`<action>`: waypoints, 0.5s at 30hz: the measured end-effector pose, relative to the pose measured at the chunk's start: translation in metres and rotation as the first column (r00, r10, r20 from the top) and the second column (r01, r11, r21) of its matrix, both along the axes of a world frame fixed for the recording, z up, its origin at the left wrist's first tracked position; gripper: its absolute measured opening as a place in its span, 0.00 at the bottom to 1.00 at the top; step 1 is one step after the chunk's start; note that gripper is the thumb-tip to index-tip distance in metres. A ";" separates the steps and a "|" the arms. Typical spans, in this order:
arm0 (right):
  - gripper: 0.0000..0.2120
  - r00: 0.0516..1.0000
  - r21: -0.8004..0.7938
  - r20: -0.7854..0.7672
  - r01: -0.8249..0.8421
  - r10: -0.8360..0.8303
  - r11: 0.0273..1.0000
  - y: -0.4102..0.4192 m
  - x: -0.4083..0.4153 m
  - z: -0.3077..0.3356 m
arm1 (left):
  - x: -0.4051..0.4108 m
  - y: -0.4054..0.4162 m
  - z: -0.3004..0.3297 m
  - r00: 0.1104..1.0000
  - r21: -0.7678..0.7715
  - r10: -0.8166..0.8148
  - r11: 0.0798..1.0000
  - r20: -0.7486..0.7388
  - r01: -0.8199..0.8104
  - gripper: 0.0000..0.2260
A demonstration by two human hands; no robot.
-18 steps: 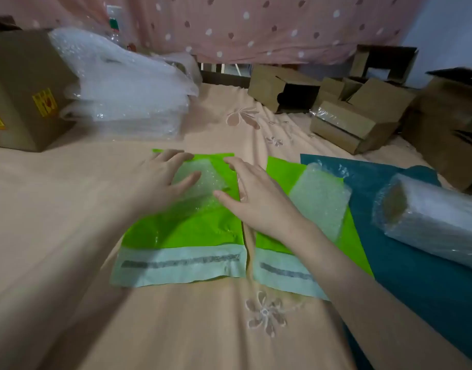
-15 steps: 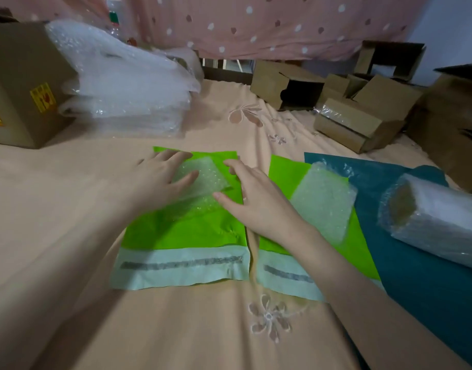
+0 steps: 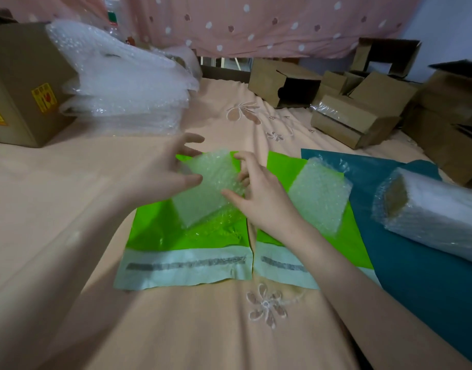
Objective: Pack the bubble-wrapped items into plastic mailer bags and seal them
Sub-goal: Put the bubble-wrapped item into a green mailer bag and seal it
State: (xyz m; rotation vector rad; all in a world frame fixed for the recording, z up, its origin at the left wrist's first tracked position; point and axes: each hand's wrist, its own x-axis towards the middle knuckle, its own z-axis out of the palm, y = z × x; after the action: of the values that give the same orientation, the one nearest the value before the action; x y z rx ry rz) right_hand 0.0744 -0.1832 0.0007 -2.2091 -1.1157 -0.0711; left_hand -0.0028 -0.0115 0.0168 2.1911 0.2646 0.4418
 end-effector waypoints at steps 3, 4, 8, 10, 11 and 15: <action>0.31 0.999 0.116 -0.042 0.036 -0.032 0.993 -0.010 -0.003 0.011 | -0.007 -0.008 0.007 0.997 -0.050 0.001 0.999 0.080 0.003 0.19; 0.33 0.997 0.161 -0.066 0.061 -0.051 0.985 -0.013 -0.004 0.015 | -0.009 -0.012 0.011 0.993 -0.070 0.014 0.998 0.113 -0.006 0.18; 0.42 0.927 0.273 -0.371 0.162 -0.051 0.948 -0.021 -0.007 0.029 | -0.018 -0.026 0.030 0.972 -0.236 0.090 0.971 0.218 -0.037 0.17; 0.44 0.817 0.296 -0.577 0.210 -0.001 0.932 -0.022 -0.011 0.033 | -0.023 -0.033 0.039 0.965 -0.283 0.095 0.959 0.242 -0.024 0.15; 0.42 0.760 0.324 -0.649 0.227 0.041 0.918 -0.022 -0.014 0.035 | -0.025 -0.038 0.042 0.966 -0.292 0.092 0.956 0.243 -0.018 0.14; 0.23 0.649 0.429 -0.738 0.240 0.185 0.871 -0.028 -0.029 0.042 | -0.031 -0.057 0.045 0.966 -0.277 0.076 0.961 0.246 -0.004 0.11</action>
State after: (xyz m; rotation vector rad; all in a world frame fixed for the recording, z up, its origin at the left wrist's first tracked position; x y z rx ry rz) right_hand 0.0457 -0.2112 0.0430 -1.5073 -0.4818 0.4858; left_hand -0.0342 -0.0681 0.0622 1.8381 0.2158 0.6632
